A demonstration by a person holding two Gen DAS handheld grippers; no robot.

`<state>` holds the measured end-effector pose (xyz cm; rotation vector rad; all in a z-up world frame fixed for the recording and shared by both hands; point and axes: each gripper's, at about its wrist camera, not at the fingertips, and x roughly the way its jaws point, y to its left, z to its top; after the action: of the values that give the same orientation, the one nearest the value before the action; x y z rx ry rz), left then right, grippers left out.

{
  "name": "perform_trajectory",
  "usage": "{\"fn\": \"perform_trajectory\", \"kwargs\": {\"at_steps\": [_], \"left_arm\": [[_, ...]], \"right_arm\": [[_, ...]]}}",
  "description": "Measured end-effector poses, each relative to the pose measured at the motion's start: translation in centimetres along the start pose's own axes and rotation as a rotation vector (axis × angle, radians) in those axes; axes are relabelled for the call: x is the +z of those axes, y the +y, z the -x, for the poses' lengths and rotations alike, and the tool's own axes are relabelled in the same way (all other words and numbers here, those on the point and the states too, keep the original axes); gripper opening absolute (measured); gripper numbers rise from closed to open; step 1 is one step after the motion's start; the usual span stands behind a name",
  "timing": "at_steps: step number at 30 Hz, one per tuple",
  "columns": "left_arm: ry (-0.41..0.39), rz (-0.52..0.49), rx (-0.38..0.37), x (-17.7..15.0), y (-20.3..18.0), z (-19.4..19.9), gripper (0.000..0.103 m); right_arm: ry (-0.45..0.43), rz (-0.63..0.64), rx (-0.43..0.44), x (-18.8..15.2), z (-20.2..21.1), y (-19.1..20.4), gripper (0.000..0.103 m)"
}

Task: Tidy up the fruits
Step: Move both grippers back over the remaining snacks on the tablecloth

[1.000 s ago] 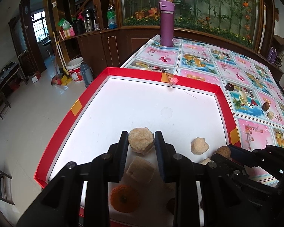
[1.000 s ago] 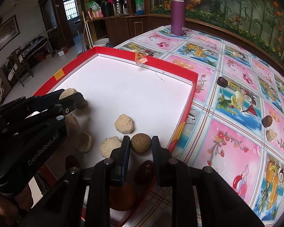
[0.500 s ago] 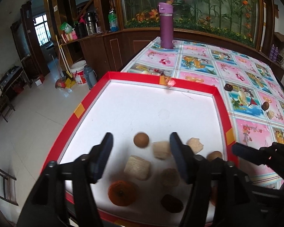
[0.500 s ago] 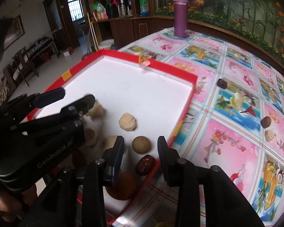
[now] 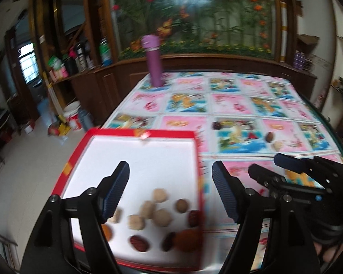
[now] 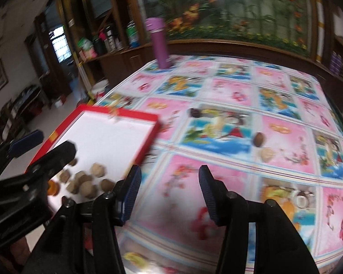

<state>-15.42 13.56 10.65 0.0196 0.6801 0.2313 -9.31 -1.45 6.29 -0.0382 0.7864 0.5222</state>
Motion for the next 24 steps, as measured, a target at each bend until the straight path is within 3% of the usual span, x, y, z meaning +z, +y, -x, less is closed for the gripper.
{"fn": "perform_trajectory", "kwargs": {"at_steps": [12, 24], "left_arm": [[-0.003, -0.165, -0.130, 1.3, -9.3, 0.8, 0.077], [0.036, -0.239, -0.209, 2.2, -15.5, -1.1, 0.077]], "right_arm": [[-0.071, -0.224, -0.092, 0.2, 3.7, -11.4, 0.052], [-0.101, -0.317, -0.178, 0.2, 6.3, -19.2, 0.053]]}}
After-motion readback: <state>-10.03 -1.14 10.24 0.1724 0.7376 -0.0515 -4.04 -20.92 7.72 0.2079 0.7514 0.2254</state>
